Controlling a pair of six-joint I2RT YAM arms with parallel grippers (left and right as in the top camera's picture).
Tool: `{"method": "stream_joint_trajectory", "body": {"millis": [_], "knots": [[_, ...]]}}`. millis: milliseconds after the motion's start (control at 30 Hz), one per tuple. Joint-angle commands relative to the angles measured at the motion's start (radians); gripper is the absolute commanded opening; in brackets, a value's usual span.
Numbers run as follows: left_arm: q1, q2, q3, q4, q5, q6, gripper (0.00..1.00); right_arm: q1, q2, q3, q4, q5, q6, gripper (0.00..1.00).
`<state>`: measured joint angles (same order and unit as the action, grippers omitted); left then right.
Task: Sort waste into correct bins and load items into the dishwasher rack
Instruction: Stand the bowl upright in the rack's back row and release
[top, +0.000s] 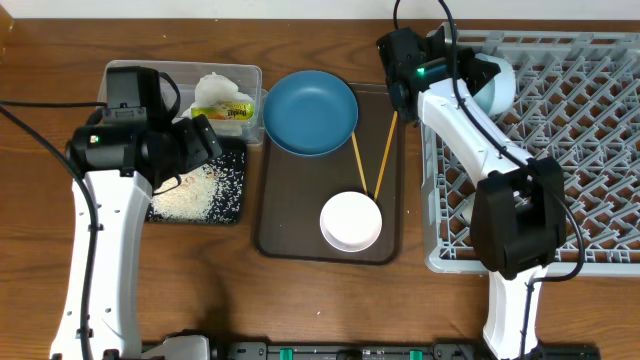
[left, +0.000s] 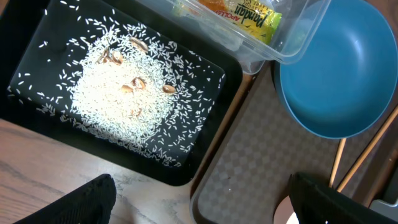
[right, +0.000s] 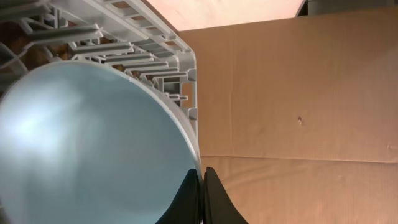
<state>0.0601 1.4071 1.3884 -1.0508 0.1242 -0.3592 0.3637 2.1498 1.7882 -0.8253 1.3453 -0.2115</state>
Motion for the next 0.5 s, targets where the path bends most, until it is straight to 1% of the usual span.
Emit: {"method": "stream_joint_trajectory", "body": {"millis": [0, 67, 267, 333, 400, 433, 467], "knots": [[0.004, 0.011, 0.018, -0.003, -0.005, 0.011, 0.91, -0.014, 0.013, -0.01, -0.001, 0.049, 0.012, 0.01], [0.004, 0.011, 0.018, -0.003, -0.005, 0.011, 0.91, -0.014, 0.013, -0.01, -0.002, 0.023, 0.012, 0.01], [0.004, 0.011, 0.018, -0.003, -0.005, 0.011, 0.91, 0.02, 0.013, -0.01, -0.002, -0.136, 0.013, 0.01], [0.004, 0.011, 0.018, -0.003, -0.005, 0.011, 0.91, 0.036, 0.013, -0.01, -0.002, -0.179, 0.013, 0.03], [0.004, 0.011, 0.018, -0.003, -0.005, 0.01, 0.91, 0.051, 0.013, -0.01, -0.002, -0.2, 0.013, 0.2], [0.004, 0.011, 0.018, -0.003, -0.005, 0.011, 0.91, 0.058, 0.013, -0.01, -0.001, -0.199, 0.013, 0.31], [0.004, 0.011, 0.018, -0.003, -0.005, 0.011, 0.91, 0.065, 0.013, -0.01, -0.002, -0.199, 0.013, 0.37]]}}
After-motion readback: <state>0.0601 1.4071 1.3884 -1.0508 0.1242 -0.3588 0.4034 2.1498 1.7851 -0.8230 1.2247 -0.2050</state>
